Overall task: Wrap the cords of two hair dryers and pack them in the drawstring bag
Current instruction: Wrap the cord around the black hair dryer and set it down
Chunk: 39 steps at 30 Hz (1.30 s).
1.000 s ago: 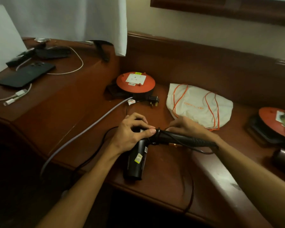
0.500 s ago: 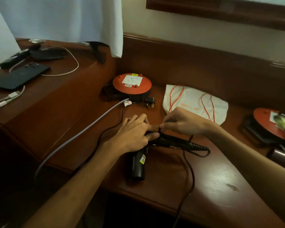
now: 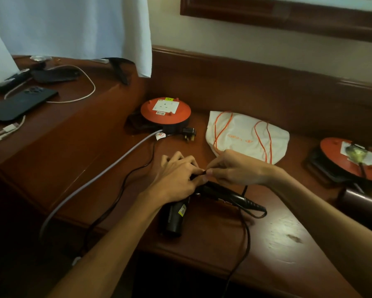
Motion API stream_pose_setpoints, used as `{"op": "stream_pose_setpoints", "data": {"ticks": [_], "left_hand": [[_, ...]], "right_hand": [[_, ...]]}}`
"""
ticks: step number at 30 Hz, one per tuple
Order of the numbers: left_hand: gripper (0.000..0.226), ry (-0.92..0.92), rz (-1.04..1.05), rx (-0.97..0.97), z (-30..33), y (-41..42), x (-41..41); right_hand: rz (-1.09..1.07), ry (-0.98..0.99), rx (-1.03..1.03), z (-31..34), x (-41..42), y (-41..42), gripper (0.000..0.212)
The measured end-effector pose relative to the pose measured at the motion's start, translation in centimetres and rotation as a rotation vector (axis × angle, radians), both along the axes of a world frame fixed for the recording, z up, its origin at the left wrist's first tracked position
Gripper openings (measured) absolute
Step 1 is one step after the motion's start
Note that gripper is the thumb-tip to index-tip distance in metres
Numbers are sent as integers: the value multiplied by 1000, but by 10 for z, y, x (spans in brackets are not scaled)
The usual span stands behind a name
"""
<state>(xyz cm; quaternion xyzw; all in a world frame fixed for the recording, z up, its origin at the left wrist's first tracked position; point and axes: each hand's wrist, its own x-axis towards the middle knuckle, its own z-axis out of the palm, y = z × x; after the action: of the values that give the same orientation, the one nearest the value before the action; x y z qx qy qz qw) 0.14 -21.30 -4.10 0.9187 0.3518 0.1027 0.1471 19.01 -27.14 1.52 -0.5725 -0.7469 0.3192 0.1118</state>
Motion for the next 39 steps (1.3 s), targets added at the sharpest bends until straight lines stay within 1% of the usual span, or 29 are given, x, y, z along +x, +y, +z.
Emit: {"op": "stream_pose_setpoints", "data": {"ticks": [2,4,6,7,8,10,13,16,18,20,21,23,26,27,29,30,31,33,35,39], "left_hand": [[39,6,-3,11,1,-1,2],[33,-7,13,28,1,-2,3],[31,-38,44,59,-1,-3,2],[30,-62,59,68,-2,-3,2],[30,-87,72,68,-4,-3,2],[29,-122,85,58,-6,-3,1],[28,-141,95,58,-7,-3,1],[28,-118,108,53,-4,-4,0],[33,-19,105,91,0,-6,4],[42,90,72,192,1,-12,10],[45,116,57,215,1,-14,12],[41,125,45,201,1,-14,15],[31,94,46,132,1,-12,11],[29,78,52,117,0,-12,10],[25,40,70,126,-1,-13,8],[23,24,78,134,-1,-14,8],[22,11,87,133,-1,-15,7],[22,-24,115,126,-2,-15,4],[22,-80,147,124,-3,-12,-1],[20,-233,221,97,-8,-6,-11]], "right_hand": [[-89,8,47,0,5,-3,24],[-165,104,-1,7,14,-11,21],[-129,208,-148,15,20,-24,20],[-89,219,-217,19,21,-32,21],[-56,203,-265,21,21,-38,22],[-10,113,-300,23,20,-47,24],[7,-35,-263,22,23,-47,24],[-61,-93,-154,22,23,-44,17],[-122,-60,-22,16,14,-43,16],[-153,13,76,4,2,-44,16],[-140,56,91,-4,-2,-45,17],[-107,118,45,-10,-2,-50,17],[-92,163,-107,-5,16,-56,20],[-120,152,-103,-4,23,-57,17],[-235,63,60,-7,33,-57,10],[-291,18,148,-11,35,-56,12],[-326,5,207,-15,36,-56,13],[-364,55,271,-19,33,-59,11],[-346,100,308,-15,26,-64,13],[-142,73,199,-9,-5,-74,21]]}}
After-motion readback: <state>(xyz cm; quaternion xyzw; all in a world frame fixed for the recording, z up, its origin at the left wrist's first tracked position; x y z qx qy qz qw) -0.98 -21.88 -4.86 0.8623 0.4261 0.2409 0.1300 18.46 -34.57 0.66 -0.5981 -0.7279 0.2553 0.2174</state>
